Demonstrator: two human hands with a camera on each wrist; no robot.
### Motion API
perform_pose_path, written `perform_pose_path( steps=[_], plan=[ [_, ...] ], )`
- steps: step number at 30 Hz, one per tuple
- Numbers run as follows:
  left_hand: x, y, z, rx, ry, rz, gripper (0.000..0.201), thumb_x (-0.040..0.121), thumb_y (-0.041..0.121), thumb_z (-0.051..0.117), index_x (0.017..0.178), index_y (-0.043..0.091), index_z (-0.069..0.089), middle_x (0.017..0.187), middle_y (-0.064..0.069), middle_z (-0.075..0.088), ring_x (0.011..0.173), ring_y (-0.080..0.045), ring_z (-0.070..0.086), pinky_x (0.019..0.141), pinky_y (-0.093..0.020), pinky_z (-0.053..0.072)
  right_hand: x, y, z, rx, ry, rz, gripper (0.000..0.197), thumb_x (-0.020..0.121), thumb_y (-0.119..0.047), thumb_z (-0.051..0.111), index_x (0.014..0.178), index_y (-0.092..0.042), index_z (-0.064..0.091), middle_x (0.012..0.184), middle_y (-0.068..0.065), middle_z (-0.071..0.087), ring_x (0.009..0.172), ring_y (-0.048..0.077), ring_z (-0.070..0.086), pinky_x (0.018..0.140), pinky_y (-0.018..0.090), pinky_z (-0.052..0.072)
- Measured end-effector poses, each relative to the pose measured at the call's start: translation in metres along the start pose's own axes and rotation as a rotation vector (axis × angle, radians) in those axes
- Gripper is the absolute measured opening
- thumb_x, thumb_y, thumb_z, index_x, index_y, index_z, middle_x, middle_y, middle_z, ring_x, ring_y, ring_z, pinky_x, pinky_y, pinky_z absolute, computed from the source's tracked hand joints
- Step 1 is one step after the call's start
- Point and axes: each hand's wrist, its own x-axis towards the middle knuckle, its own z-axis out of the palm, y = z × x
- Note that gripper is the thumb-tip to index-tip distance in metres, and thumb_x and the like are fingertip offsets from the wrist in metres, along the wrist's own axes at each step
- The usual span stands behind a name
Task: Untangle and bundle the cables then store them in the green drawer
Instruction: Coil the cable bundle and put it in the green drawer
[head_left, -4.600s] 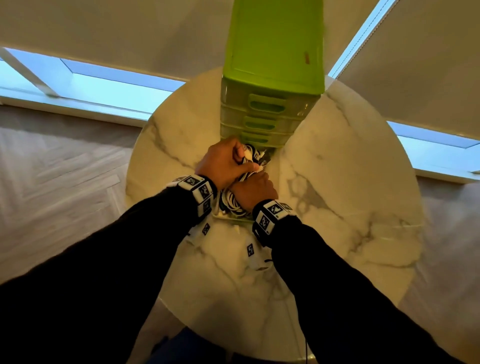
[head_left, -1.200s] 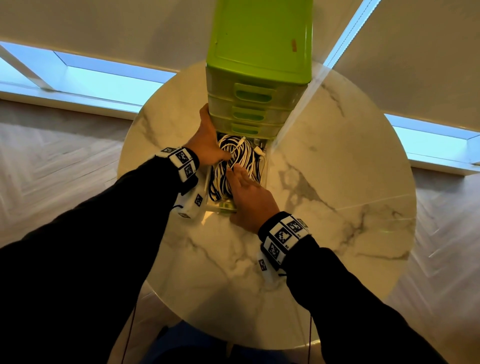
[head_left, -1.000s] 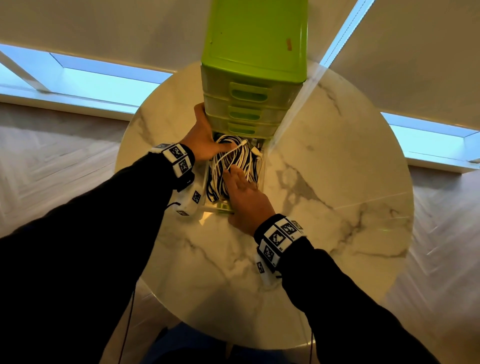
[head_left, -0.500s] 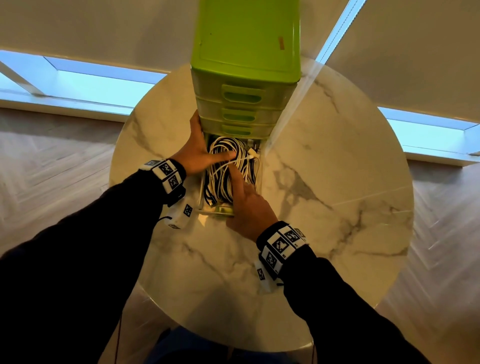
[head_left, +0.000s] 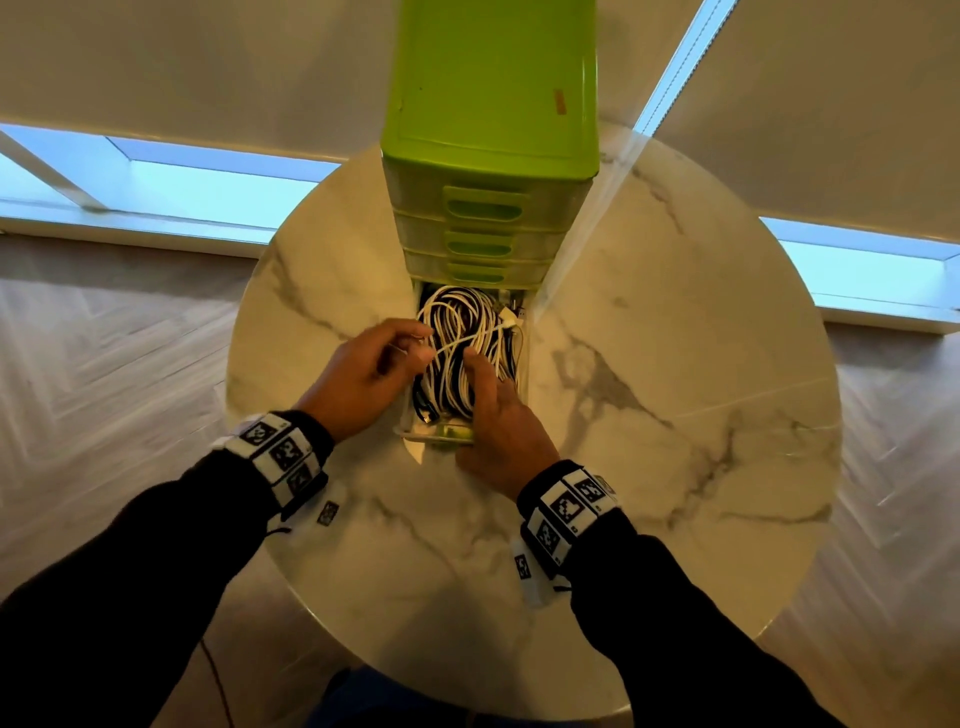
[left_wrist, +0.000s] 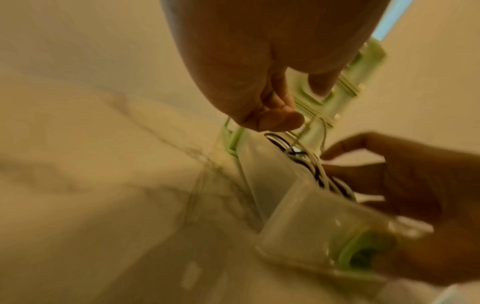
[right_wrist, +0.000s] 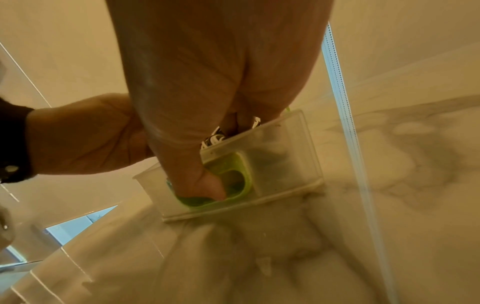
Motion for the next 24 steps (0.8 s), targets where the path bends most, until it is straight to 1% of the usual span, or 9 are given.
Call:
perform_pose_path(
  steps=[2,4,7,9,13,16,19,22,24],
  plan=[
    [0.001,0.000,0.006,0.186,-0.023,0.189,0.024,0.097,0.024,0.068,0.119,0.016,0.070,0.098,0.005,0.066,0.086,-0.008,0.061,0.080,-0.016,0.047,0.001,0.005,0.005,0.028,0.038,0.000,0.100,0.077,-0.008,0.075,0.155,0.004,0.014,0.149,0.030,0.041,0.130,0.047,0.049,0.104,0.052,0.048],
    [0.008,0.001,0.014,0.261,-0.015,0.278,0.023,0.093,0.017,0.073,0.114,0.010,0.073,0.092,0.003,0.063,0.080,-0.007,0.055,0.078,-0.011,0.042,0.001,0.009,0.009,0.033,0.052,0.003,0.104,0.078,-0.016,0.077,0.156,0.003,0.011,0.151,0.029,0.039,0.130,0.046,0.049,0.098,0.050,0.052],
    [0.014,-0.001,0.020,0.337,-0.005,0.222,0.022,0.093,0.019,0.070,0.113,0.012,0.075,0.084,-0.004,0.060,0.074,-0.011,0.051,0.070,-0.020,0.041,0.002,0.011,0.010,0.021,0.037,0.013,0.110,0.077,-0.022,0.081,0.158,-0.002,0.009,0.153,0.027,0.037,0.131,0.044,0.048,0.097,0.047,0.053],
    [0.013,0.000,0.025,0.397,-0.007,0.188,0.026,0.094,0.023,0.064,0.114,0.011,0.076,0.083,-0.009,0.058,0.071,-0.016,0.049,0.067,-0.026,0.039,0.003,0.011,0.010,0.048,0.049,0.026,0.108,0.074,-0.019,0.083,0.156,-0.005,0.015,0.144,0.024,0.046,0.125,0.040,0.053,0.096,0.043,0.052],
    [0.010,0.012,0.031,0.509,-0.038,0.172,0.025,0.096,0.015,0.066,0.119,0.010,0.074,0.088,-0.018,0.056,0.067,-0.030,0.055,0.063,-0.032,0.046,-0.001,0.000,-0.004,0.092,0.097,0.009,0.089,0.072,-0.024,0.087,0.144,-0.004,0.037,0.131,0.015,0.057,0.114,0.029,0.057,0.095,0.032,0.049],
    [0.005,0.012,0.031,0.573,-0.052,0.242,0.028,0.093,0.010,0.069,0.120,0.006,0.073,0.084,-0.020,0.054,0.062,-0.032,0.054,0.058,-0.031,0.043,0.001,-0.012,-0.031,0.118,0.182,0.172,0.054,0.084,-0.033,0.075,0.130,-0.012,0.055,0.123,0.007,0.068,0.109,0.022,0.064,0.093,0.033,0.051],
    [-0.001,0.007,0.033,0.592,-0.032,0.334,0.030,0.094,0.011,0.066,0.122,0.003,0.071,0.079,-0.017,0.052,0.060,-0.027,0.047,0.057,-0.028,0.035,0.018,-0.012,-0.037,0.176,0.367,0.340,0.041,0.093,-0.032,0.066,0.126,-0.008,0.058,0.114,0.010,0.071,0.105,0.027,0.067,0.091,0.039,0.053],
    [-0.007,0.004,0.033,0.539,-0.087,0.406,0.039,0.098,0.022,0.051,0.127,0.002,0.068,0.082,-0.013,0.051,0.068,-0.020,0.041,0.059,-0.029,0.036,0.041,-0.010,-0.027,0.107,0.302,0.297,0.036,0.095,-0.023,0.066,0.126,-0.008,0.059,0.118,0.013,0.068,0.109,0.030,0.064,0.092,0.038,0.052],
    [-0.008,0.000,0.028,0.488,-0.142,0.420,0.040,0.098,0.022,0.049,0.125,0.000,0.068,0.087,-0.014,0.054,0.071,-0.024,0.049,0.062,-0.032,0.043,0.051,-0.005,-0.020,0.046,0.272,0.260,0.035,0.095,-0.017,0.065,0.128,-0.007,0.060,0.125,0.015,0.064,0.114,0.032,0.060,0.096,0.036,0.048]
  ],
)
